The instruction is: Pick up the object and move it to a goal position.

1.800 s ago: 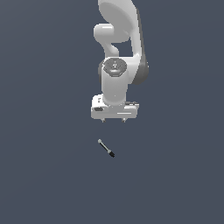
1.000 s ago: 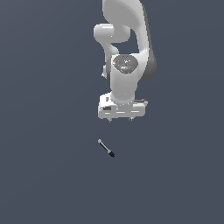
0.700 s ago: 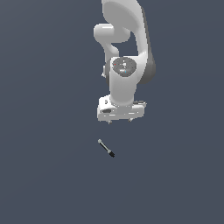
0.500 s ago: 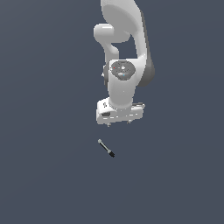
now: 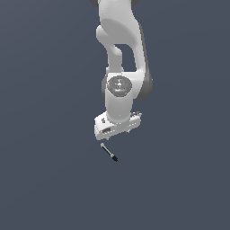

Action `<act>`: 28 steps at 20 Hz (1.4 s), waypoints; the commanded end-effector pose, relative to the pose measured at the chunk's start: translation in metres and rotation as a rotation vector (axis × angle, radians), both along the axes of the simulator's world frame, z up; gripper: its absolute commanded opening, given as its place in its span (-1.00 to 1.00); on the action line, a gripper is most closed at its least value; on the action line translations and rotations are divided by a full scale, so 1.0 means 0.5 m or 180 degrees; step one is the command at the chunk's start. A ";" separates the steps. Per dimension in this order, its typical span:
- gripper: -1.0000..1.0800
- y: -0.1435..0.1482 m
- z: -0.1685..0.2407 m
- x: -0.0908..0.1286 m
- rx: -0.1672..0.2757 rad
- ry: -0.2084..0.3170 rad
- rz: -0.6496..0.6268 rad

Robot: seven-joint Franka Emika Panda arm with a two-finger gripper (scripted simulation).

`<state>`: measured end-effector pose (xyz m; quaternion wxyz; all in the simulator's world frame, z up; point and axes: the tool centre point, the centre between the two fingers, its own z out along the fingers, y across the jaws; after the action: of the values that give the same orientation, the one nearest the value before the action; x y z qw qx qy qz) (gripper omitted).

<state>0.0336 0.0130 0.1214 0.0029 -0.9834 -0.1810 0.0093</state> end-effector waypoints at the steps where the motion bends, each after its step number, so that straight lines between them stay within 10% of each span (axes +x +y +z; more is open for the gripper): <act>1: 0.92 -0.013 -0.018 0.015 -0.0001 -0.0009 0.0197; 28: 0.92 -0.089 -0.126 0.084 0.0005 -0.0060 0.1262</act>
<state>0.0759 -0.0316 0.0596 0.0000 -0.9286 -0.3711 0.0003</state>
